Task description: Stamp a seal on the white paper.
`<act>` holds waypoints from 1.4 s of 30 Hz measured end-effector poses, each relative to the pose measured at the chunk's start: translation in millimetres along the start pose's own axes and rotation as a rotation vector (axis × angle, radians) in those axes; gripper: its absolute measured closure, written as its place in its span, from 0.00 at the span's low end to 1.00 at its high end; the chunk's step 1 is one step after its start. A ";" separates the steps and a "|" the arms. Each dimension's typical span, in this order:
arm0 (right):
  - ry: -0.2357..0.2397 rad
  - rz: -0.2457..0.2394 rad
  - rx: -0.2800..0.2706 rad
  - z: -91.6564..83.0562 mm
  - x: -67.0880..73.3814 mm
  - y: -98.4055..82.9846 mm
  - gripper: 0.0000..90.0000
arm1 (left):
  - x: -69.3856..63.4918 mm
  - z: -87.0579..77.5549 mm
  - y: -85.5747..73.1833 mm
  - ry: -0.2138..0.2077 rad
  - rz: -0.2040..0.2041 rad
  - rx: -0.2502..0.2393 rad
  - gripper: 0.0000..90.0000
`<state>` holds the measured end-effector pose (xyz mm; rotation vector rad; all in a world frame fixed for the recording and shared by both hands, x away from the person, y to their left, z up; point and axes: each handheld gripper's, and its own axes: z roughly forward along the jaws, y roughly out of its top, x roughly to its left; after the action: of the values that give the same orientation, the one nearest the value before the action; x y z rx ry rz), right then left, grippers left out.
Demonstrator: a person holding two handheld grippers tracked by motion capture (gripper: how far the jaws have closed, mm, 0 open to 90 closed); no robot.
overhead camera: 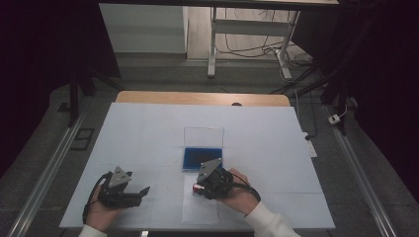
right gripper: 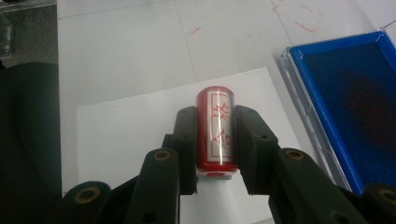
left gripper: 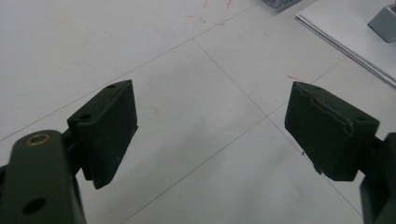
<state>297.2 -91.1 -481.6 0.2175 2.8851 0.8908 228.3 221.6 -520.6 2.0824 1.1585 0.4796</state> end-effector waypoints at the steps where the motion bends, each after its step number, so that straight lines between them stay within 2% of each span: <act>1: 0.000 0.002 0.002 0.2 0.2 -0.1 0.78 | 0.0 -0.1 0.0 0.000 0.000 -0.001 0.19; 18: 0.003 0.005 0.012 2.4 -0.8 -0.9 0.78 | 0.0 0.0 -0.2 0.000 0.001 0.002 0.19; 25: 0.011 0.020 0.016 3.5 -1.6 0.0 0.78 | -0.2 0.5 -0.3 0.001 0.003 0.005 0.19; 42: -0.006 -0.002 0.098 8.5 0.1 7.9 0.78 | -2.0 1.6 0.0 0.004 0.008 0.006 0.19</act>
<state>299.3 -79.9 -484.1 0.2260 2.9252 0.7484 228.3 219.2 -521.7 2.0930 1.1562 0.4851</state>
